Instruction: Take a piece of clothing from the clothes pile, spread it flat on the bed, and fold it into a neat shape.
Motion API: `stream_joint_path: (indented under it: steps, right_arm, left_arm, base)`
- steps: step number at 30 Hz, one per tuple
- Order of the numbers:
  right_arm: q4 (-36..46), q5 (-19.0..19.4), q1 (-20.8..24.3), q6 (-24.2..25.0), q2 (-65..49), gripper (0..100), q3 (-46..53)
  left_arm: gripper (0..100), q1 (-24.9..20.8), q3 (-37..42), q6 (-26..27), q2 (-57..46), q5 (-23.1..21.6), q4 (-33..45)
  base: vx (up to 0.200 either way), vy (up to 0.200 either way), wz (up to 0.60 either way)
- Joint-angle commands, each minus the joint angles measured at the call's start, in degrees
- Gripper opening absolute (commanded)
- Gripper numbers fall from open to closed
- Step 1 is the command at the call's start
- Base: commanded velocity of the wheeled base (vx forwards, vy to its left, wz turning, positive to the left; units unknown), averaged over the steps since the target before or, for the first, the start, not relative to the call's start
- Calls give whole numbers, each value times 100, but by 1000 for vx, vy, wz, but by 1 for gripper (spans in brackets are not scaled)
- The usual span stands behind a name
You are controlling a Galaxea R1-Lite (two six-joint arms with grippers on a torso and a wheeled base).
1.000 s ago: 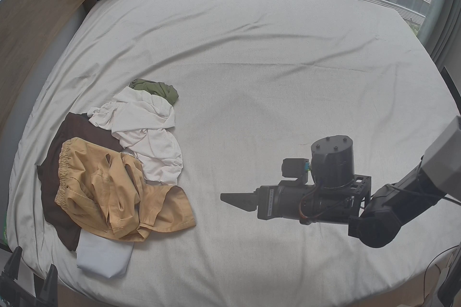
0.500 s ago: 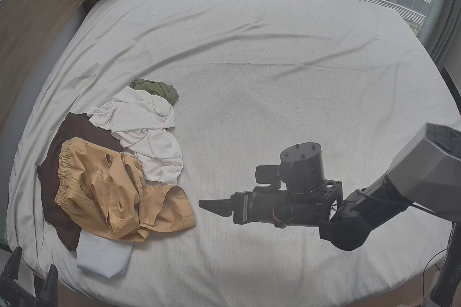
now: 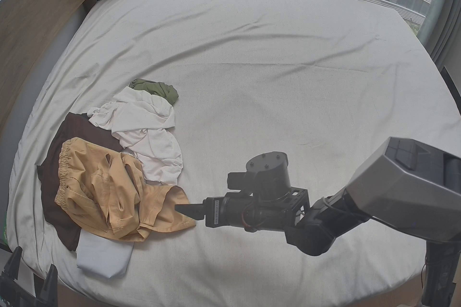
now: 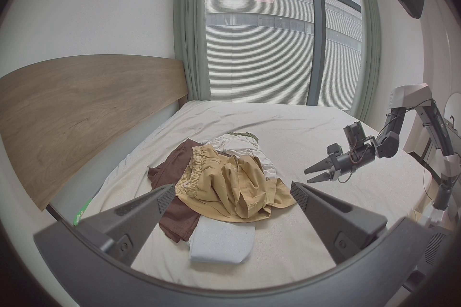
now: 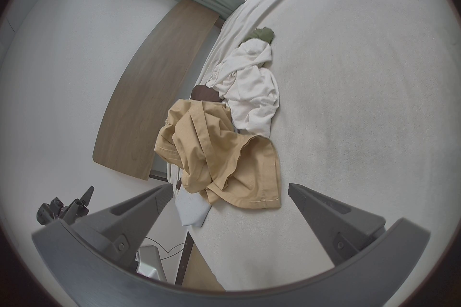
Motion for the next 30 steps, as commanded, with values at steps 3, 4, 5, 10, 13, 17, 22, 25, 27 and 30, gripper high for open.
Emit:
stream_joint_path:
  steps: [3,4,5,10,13,17,22,25,27,30]
  right_arm:
    - [111,-14,77,21,523,100,-359]
    - [111,-23,77,30,566,100,-385]
    - [120,-23,77,30,602,100,-412]
    - [111,-41,68,30,681,100,-429]
    - [120,-173,77,30,830,100,-561]
    - [129,-225,68,39,944,100,-693]
    - [138,-234,86,153,1059,100,-833]
    - [269,-252,112,170,1147,100,-957]
    - [366,-305,138,179,1164,100,-1036]
    - [401,-340,218,276,1270,100,-1159]
  left_arm:
    - [100,2,101,-4,-93,-4,-1]
    - [100,2,101,-4,-93,-4,-1]
    - [100,2,101,-4,-93,-4,-1]
    - [100,2,101,-4,-93,-4,-1]
    - [100,2,101,-12,-93,-4,-1]
    - [100,2,101,-12,-93,-4,-1]
    - [100,2,101,-12,-93,-4,-1]
    - [100,2,101,-12,-93,-4,-1]
    - [100,2,101,-21,-93,-4,-1]
    - [100,2,101,-21,-93,-4,-1]
  base:
    - [0,0,0]
    - [0,0,0]
    - [0,0,0]
    - [0,0,0]
    - [0,0,0]
    - [0,0,0]
    - [0,0,0]
    - [0,0,0]
    - [0,0,0]
    - [0,0,0]
